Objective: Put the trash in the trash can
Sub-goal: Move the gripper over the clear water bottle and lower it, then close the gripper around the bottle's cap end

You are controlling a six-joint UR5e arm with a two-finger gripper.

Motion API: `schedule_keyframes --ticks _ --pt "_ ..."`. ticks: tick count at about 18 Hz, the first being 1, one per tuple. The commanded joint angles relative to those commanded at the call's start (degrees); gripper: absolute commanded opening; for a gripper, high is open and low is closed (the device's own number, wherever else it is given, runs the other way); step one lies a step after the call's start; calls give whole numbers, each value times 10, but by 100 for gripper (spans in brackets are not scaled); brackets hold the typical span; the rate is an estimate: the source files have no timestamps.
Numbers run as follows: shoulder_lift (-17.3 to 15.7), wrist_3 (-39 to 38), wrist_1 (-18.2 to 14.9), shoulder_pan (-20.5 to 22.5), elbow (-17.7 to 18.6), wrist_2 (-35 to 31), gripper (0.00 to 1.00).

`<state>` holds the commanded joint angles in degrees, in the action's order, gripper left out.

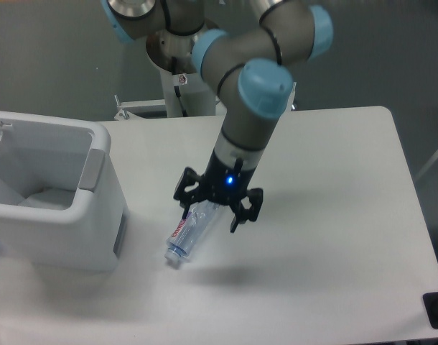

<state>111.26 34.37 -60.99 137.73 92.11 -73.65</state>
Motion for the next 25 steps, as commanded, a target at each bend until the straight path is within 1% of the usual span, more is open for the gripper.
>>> schedule_keyframes --ticks 1,2,3,5,7,9,11,16,19,21,23,25 --pt "7 0 -10 -4 -6 -4 100" --pt "17 -1 -28 -11 -15 -11 100" --pt "28 -1 -46 -18 -27 -20 100" --pt "47 -5 -72 -32 -49 -40 100" --pt "63 -8 -90 -38 -62 -41 100" --pt "79 -17 -100 -49 -69 -47 100" --pt "90 -20 -102 -61 -76 -68 100" --pt "110 -27 -101 -80 -79 -88 100" --pt "126 -32 -102 -91 -90 -109 99" --pt "138 -37 -102 -95 -100 -113 96" --pt "151 -39 -103 -96 -111 -113 87" --pt "153 -39 -103 -101 -111 -119 82"
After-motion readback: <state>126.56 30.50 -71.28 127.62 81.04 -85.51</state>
